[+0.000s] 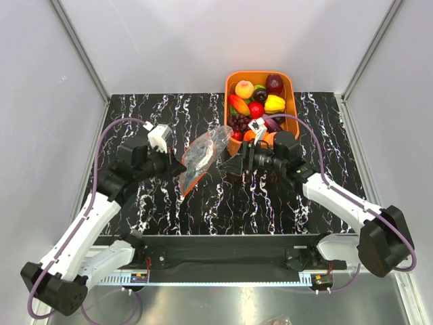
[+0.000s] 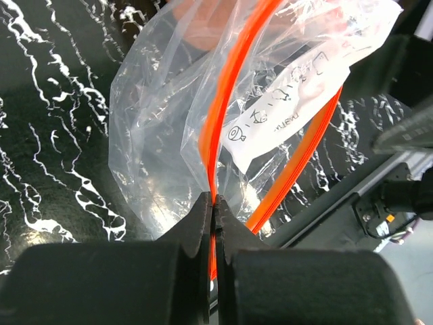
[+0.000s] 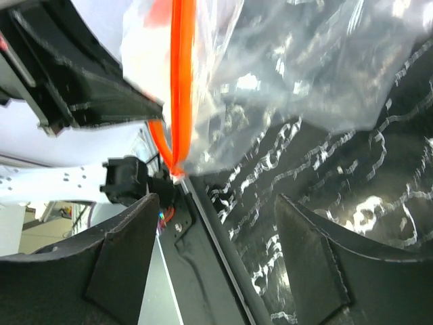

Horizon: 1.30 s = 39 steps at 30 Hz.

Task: Place the food in the zip-top bag and seal the zipper
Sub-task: Open the zipper of the food storage bag.

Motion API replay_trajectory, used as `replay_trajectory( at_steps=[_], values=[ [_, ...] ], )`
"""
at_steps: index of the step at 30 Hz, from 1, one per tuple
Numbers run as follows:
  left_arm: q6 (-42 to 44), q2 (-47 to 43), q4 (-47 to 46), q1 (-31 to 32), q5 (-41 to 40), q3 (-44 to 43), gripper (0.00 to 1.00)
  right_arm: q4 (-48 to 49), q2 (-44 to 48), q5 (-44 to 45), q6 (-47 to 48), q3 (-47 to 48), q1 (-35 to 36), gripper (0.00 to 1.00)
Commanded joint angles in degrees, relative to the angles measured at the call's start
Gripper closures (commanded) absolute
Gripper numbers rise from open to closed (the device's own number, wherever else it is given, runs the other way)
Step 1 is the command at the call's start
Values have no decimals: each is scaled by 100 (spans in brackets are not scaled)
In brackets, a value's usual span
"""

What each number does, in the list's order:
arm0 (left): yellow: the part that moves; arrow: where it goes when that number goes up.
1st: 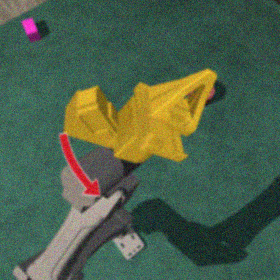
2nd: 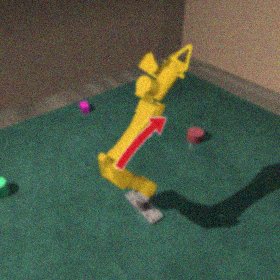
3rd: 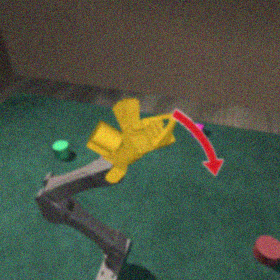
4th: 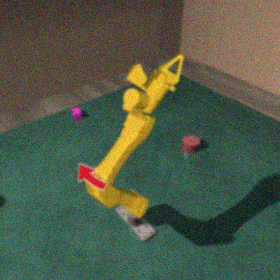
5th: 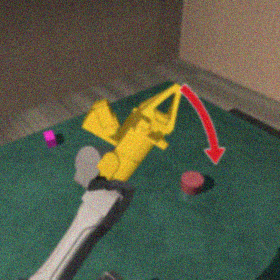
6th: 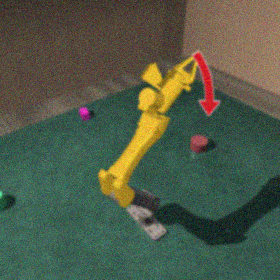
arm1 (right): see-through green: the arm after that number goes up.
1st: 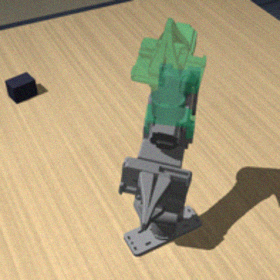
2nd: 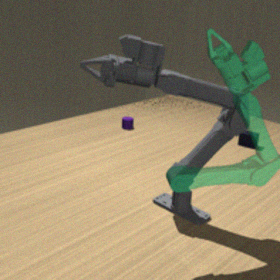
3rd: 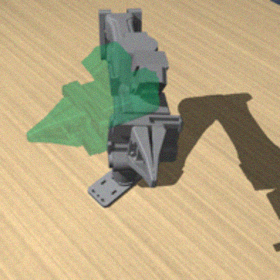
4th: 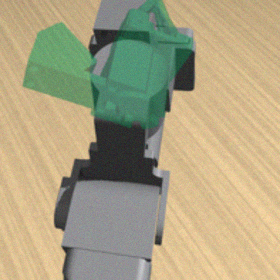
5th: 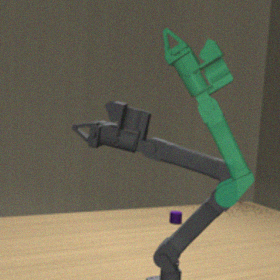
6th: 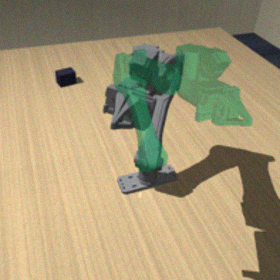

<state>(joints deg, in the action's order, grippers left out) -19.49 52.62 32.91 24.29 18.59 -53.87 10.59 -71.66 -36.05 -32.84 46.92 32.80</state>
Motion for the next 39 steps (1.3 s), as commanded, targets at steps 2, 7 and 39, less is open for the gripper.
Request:
replay_trajectory(
  at_steps=[2,7,39],
  values=[
    [76,-252,-153,14,364,130,100,979,-190,-103,-223,362,121,24],
    [138,-349,-109,23,488,218,100,1454,-235,-235,-328,406,289,19],
    [551,-797,-56,277,1059,157,100,2087,-1201,-332,-1207,1056,675,57]
  ],
)
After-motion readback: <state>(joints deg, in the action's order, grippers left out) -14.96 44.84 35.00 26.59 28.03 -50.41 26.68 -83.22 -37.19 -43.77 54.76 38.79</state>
